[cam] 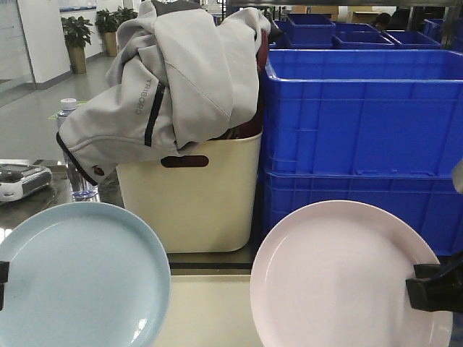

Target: Grab plate from conveyor and place on tray

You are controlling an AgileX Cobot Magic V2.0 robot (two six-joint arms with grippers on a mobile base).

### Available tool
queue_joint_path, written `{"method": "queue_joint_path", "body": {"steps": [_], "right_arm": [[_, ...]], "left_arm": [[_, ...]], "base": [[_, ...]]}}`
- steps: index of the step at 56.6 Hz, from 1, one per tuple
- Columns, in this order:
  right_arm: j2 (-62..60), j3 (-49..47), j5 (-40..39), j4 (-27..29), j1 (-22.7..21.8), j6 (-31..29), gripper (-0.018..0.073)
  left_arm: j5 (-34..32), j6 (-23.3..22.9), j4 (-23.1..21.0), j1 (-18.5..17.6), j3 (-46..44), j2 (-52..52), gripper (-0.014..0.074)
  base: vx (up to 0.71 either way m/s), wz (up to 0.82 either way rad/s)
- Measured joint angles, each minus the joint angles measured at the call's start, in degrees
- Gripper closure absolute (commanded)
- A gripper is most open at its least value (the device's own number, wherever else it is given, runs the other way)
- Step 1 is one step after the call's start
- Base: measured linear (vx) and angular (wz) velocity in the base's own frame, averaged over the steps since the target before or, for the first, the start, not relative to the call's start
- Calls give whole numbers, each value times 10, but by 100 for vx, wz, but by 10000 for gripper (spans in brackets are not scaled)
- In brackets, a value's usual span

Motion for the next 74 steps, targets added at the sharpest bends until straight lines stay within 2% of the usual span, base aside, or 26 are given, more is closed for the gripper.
{"method": "queue_joint_path", "body": {"steps": [37,56,66,74], "right_arm": [[0,0,0,1,0,0,568],[0,0,-5,11,0,0,568],[-1,0,-6,18,0,4,568],[-13,1,-13,3,0,32,568]], "left_arm": [[-1,0,0,0,0,7,602],[-57,0,-1,0,0,7,602],[-56,-1,-44,0,0,7,602],[-57,-1,-82,0,0,18,602]], "base": [[0,0],[0,0],[0,0],[0,0]]}}
